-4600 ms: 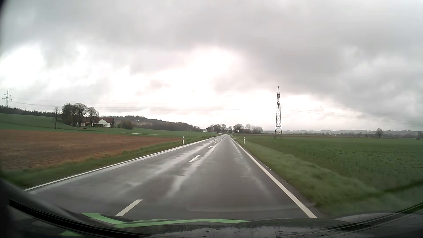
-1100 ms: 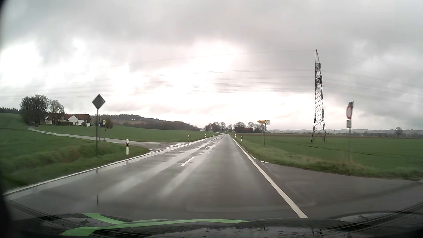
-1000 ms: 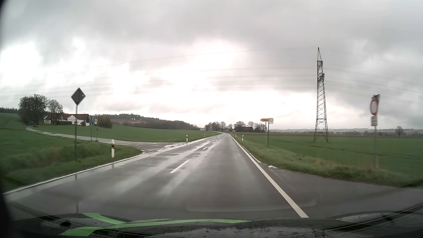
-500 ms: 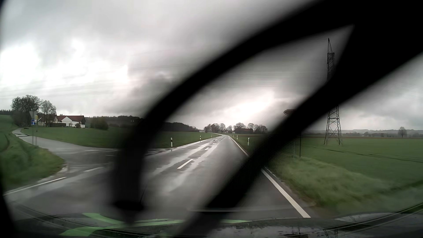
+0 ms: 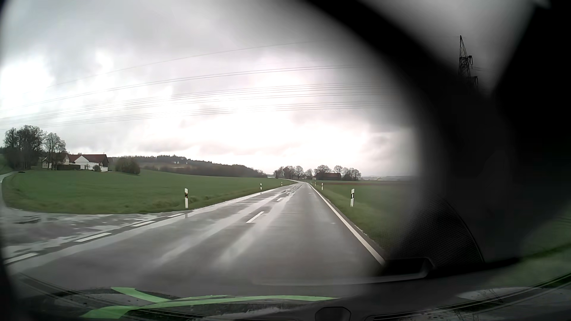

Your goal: Follow the waypoints while adhering to traffic rules and regulations

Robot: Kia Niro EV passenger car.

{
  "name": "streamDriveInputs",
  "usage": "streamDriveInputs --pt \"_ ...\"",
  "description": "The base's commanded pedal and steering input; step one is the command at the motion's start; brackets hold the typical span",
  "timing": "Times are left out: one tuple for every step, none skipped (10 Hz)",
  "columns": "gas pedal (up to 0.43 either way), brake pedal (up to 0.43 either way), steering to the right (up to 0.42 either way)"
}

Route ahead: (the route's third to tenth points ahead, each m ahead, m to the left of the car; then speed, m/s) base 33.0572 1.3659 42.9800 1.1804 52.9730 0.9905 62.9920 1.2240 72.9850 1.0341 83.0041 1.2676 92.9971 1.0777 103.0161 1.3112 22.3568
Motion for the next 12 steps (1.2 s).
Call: streamDriveInputs --pt "0.157 0.000 0.000" --pt "0.157 0.000 0.000" --pt "0.169 0.000 0.000" --pt "0.169 0.000 0.000" --pt "0.157 0.000 0.000" --pt "0.157 0.000 0.000" --pt "0.157 0.000 0.000" --pt "0.157 0.000 0.000" --pt "0.157 0.000 0.000" --pt "0.157 0.000 0.000" --pt "0.150 0.000 0.000" --pt "0.138 0.000 0.000"
